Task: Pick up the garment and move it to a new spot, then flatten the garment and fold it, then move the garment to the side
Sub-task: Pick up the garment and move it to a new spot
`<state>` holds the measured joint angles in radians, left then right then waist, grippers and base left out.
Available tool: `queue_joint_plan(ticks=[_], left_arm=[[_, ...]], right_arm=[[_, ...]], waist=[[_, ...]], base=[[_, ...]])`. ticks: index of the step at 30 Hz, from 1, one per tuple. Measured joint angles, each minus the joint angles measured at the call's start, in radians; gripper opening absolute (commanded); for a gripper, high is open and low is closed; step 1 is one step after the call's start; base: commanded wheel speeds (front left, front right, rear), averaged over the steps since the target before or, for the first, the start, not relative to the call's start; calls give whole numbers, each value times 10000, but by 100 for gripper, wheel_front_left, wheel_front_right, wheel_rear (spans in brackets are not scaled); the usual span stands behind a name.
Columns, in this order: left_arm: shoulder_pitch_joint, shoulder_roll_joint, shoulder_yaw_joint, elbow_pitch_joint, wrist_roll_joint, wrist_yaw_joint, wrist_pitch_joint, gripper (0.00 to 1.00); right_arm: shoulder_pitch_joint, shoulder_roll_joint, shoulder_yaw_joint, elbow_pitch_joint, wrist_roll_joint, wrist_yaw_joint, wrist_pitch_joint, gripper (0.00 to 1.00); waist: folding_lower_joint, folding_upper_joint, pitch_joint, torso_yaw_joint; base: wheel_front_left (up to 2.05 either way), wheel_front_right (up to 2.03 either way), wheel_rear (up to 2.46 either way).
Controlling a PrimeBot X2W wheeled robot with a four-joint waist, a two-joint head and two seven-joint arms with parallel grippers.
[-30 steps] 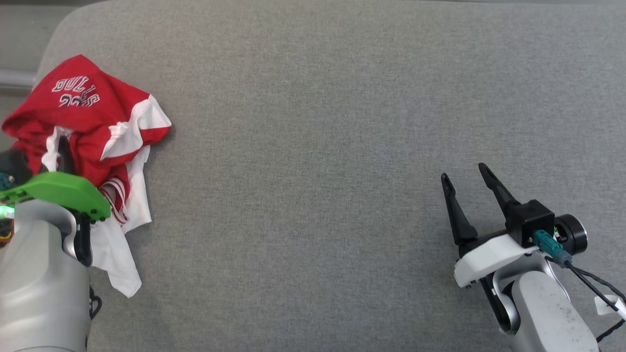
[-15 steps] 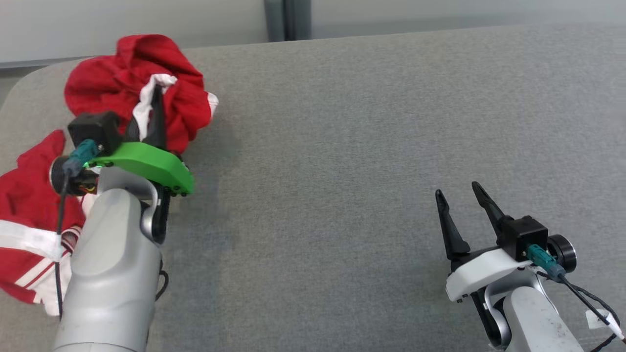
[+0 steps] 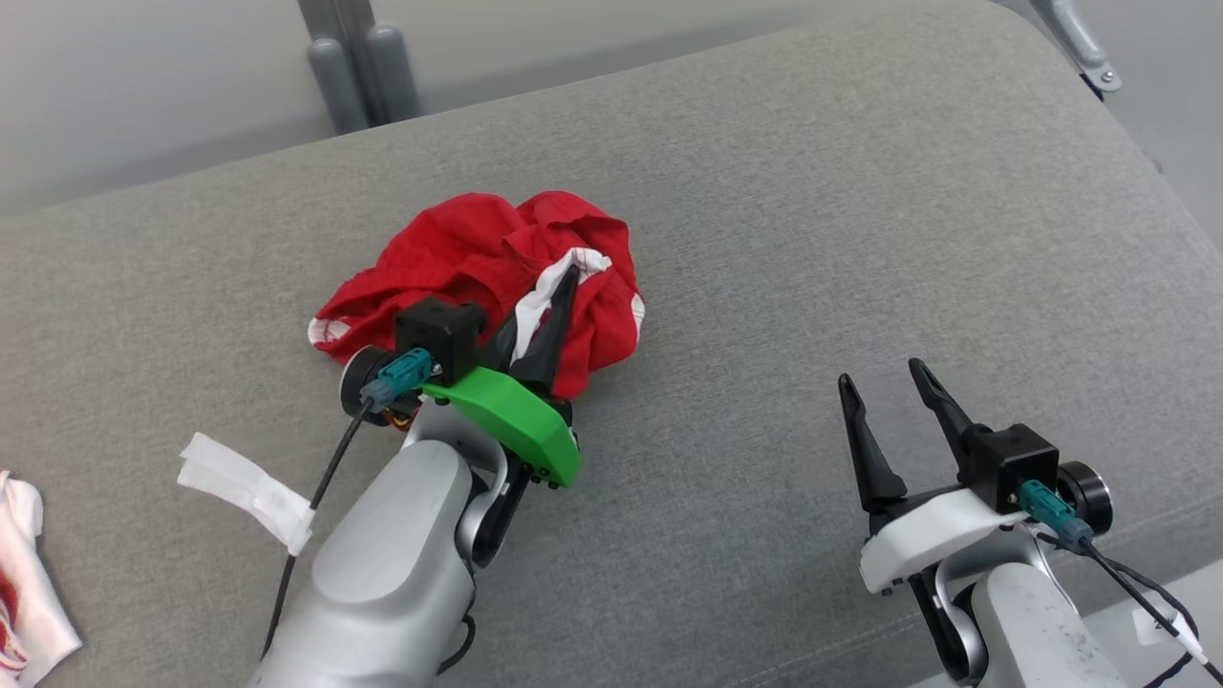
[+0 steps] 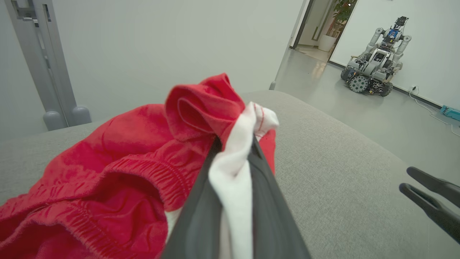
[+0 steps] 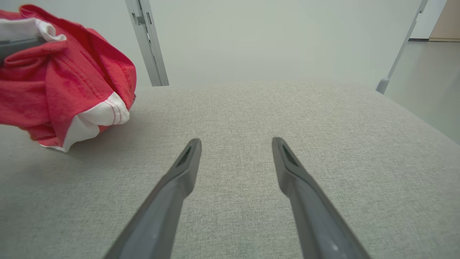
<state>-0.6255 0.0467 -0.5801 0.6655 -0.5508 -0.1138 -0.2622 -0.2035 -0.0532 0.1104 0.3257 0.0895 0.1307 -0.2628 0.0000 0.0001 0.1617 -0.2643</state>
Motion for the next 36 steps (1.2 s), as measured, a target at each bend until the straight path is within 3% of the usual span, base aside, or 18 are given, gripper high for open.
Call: queue_joint_plan(ticks=[1,2,3,9,18,26,36], left_arm=[[15,-2,-121,-121,-77,111,-2,5],[53,0,-249,-236,-146,244,-4,47],[129,0,-314,-368,-153,391,-17,100],[733,0,267,-752,531,1062,-17,100],[3042,253,2957,-1985,2057,1653,-17,100],[5115,128,4596,-3010,2926,1498,-19,100],[6055,44,5076,-3271,3198,1220,-17,100]], right_arm=[[0,4,-2,0,0,0,0,100],[0,8,-6,0,2,0,0,100],[0,8,-29,-8,6,0,0,100],[47,17,-174,-142,58,0,0,100],[425,31,-153,-291,132,0,0,100],[763,29,-203,-182,144,0,0,100],[925,31,-173,-94,144,0,0,100]], waist=[[0,0,-6,-104],[0,0,-12,-219],[0,0,-19,-319],[0,0,-103,-310],[0,0,-629,475],[0,0,-1212,1281],[0,0,-1510,1653]], base=[[0,0,0],[0,0,0],[0,0,0],[0,0,0],[0,0,0],[0,0,0],[0,0,0]])
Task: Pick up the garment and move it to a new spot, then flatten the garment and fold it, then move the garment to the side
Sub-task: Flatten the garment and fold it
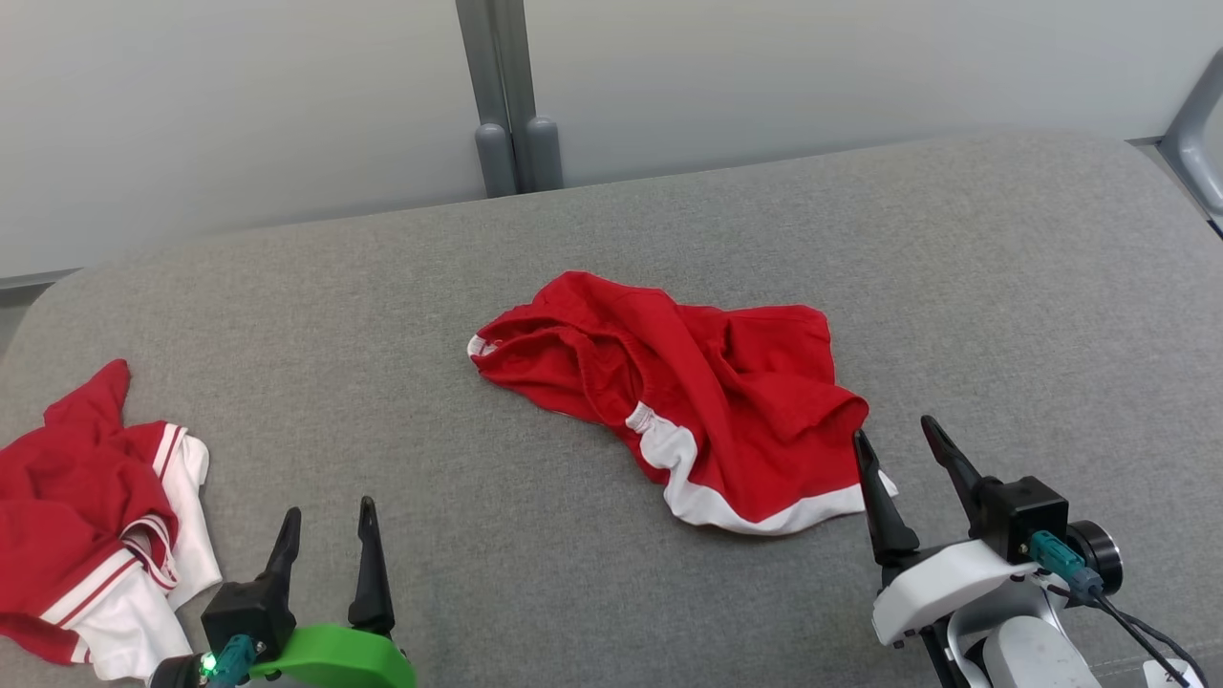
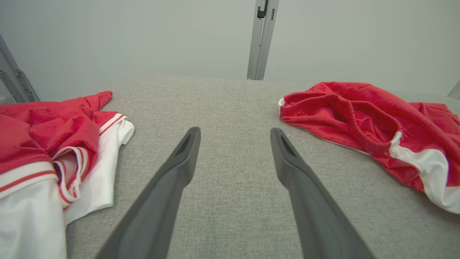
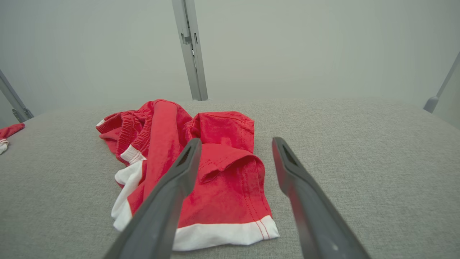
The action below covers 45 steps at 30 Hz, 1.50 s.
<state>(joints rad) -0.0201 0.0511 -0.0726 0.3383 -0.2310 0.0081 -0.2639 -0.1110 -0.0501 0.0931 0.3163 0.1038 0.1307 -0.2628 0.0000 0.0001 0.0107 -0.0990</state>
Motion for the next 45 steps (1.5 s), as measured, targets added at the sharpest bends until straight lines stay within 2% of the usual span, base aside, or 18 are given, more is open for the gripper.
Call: queue_joint_plan(ticks=[3,6,10,15,18,25,33,34,35,36,37,38,42,45], left_arm=[[-2,-6,-161,-157,-136,-136,0,100],[-48,-8,-612,-182,-226,-456,0,100],[-600,-8,-1829,-230,-757,-1018,-2,100],[-1804,-33,-3310,456,-1032,-1241,0,100],[-2526,-36,-3800,1026,-1200,-1279,0,100],[-3708,-40,-4050,2270,-1183,-1313,-6,100],[-4204,-40,-3708,3419,-872,-1212,-6,100],[-4267,-40,-3695,3540,-869,-1210,-6,94],[-4350,-38,-3676,3678,-846,-1210,-4,82],[-4425,-40,-3645,3751,-846,-1204,-6,47],[-4484,-40,-3624,3822,-821,-1124,-6,27],[-4549,-42,-3572,3948,-777,-1034,-6,0],[-4574,-38,-3365,3954,-796,-949,-4,0],[-4511,-40,-2980,3124,-899,-934,-2,0]], right_arm=[[2,0,-6,17,0,0,0,100],[0,-2,8,27,-2,0,0,100],[-40,-2,90,44,-2,0,0,100],[-298,0,259,42,-2,0,0,100],[-484,-2,355,31,-2,0,0,100],[-706,-6,397,-44,2,0,0,100],[-837,-12,376,-113,107,0,0,100],[-853,-8,378,-136,134,0,0,100],[-880,-6,370,-165,178,0,0,100],[-909,-6,351,-188,182,0,0,100],[-939,-6,330,-209,182,0,0,100],[-964,-6,305,-226,182,0,0,100],[-961,-6,203,-221,263,0,0,100],[-930,-2,90,-207,309,0,0,100]], waist=[[0,0,31,-41],[0,0,85,-100],[0,0,251,-227],[0,0,561,-547],[0,0,742,-843],[0,0,1276,-1594],[0,0,1899,-2291],[0,0,1965,-2336],[0,0,2047,-2388],[0,0,2119,-2435],[1,0,2169,-2467],[0,0,2224,-2502],[0,0,2283,-2491],[0,0,2215,-2366]], base=[[0,0,0],[0,0,0],[0,0,0],[0,0,0],[0,0,0],[0,0,0],[0,0,0],[0,0,0],[0,0,0],[0,0,0],[0,0,0],[0,0,0],[0,0,0],[0,0,0]])
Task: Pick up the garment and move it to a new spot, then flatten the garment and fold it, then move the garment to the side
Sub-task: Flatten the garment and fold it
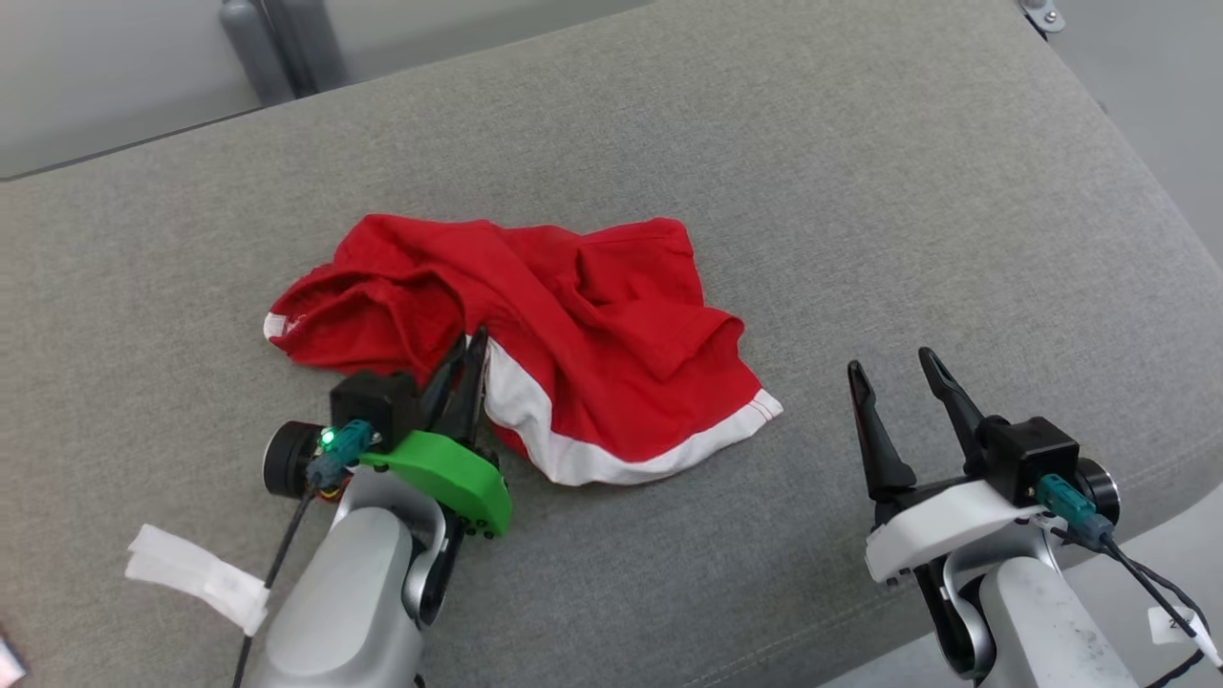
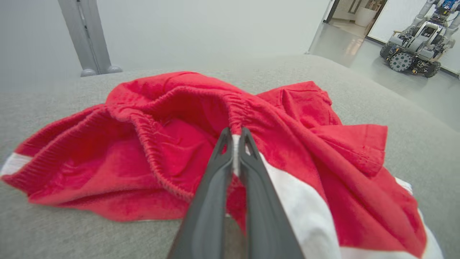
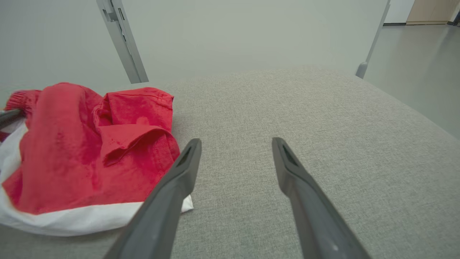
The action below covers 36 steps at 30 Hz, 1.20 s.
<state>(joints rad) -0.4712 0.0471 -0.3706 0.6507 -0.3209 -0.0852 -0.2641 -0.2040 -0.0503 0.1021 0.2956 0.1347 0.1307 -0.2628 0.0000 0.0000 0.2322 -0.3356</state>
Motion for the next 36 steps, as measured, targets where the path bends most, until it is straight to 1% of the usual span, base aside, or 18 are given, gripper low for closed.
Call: queue_joint_plan(ticks=[2,5,7,10,11,13,14,16,17,21,25,29,32,36], left_arm=[[283,-4,414,-694,-598,13,0,0],[686,2,926,-1615,-1041,109,0,0],[919,6,1147,-1893,-976,215,0,0],[1387,0,1538,-1916,-685,589,2,0],[1771,10,2075,-1827,-453,974,2,0],[2143,12,2395,-1616,-305,1218,2,0],[2307,6,2523,-1546,-303,1262,2,1],[2632,13,2750,-1304,-251,1273,2,52],[2748,12,2811,-1200,-286,1244,2,100],[3146,13,3204,-1055,-102,1264,2,100],[3568,10,3480,-1724,362,1302,0,100],[3991,4,3438,-2399,1172,1106,2,100],[4357,8,3530,-2803,1335,1120,0,100],[4759,6,3440,-2922,1384,1162,0,100]], right_arm=[[74,-2,-117,-4,2,0,0,100],[199,-4,-353,38,-84,0,0,100],[274,-4,-401,75,-136,0,0,100],[389,4,-389,127,-150,0,0,100],[399,6,-328,159,-150,0,0,100],[424,4,-288,196,-151,0,0,100],[453,6,-276,209,-153,0,0,100],[535,6,-270,238,-161,0,0,100],[563,4,-263,249,-169,0,0,100],[636,4,-213,242,-199,0,0,100],[774,2,-165,44,-247,0,0,100],[904,4,-128,-94,-334,0,0,100],[1055,2,-128,-94,-336,0,0,100],[1282,2,-13,46,-424,0,0,100]], waist=[[0,0,-72,134],[0,0,-239,451],[0,0,-369,670],[0,0,-598,983],[0,0,-845,1237],[0,0,-1032,1370],[0,0,-1103,1414],[0,0,-1278,1505],[0,0,-1346,1533],[0,0,-1642,1619],[0,0,-1892,1660],[0,0,-2097,1732],[0,0,-2246,1787],[0,0,-2390,1896]], base=[[0,0,0],[0,0,0],[0,0,0],[0,0,0],[0,0,0],[0,0,0],[0,0,0],[0,0,0],[0,0,0],[0,0,0],[0,0,0],[0,0,0],[0,0,0],[0,0,0]])
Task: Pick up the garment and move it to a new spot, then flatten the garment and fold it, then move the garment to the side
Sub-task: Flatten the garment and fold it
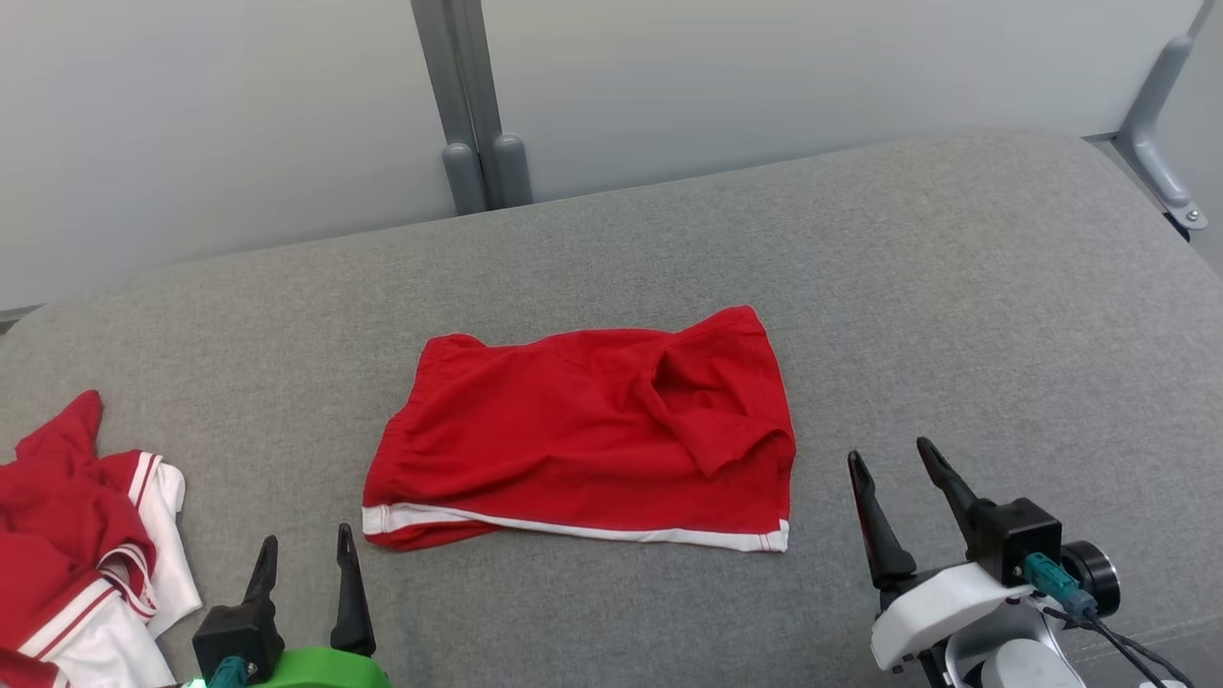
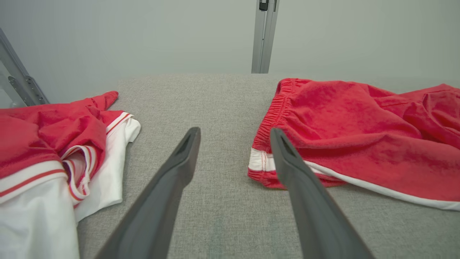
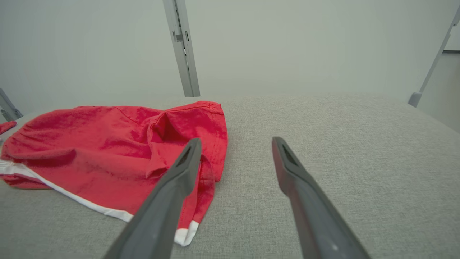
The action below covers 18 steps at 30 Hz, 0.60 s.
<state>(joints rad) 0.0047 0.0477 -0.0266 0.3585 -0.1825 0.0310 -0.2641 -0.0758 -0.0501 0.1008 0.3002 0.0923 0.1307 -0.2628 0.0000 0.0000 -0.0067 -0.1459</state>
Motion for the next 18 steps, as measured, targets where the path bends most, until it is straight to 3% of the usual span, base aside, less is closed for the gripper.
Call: queue_joint_plan(ticks=[18], left_arm=[[183,0,-665,387,-109,44,0,100]], right_arm=[[150,0,539,1022,-247,0,2,100]], waist=[[0,0,77,526]], base=[[0,0,0]])
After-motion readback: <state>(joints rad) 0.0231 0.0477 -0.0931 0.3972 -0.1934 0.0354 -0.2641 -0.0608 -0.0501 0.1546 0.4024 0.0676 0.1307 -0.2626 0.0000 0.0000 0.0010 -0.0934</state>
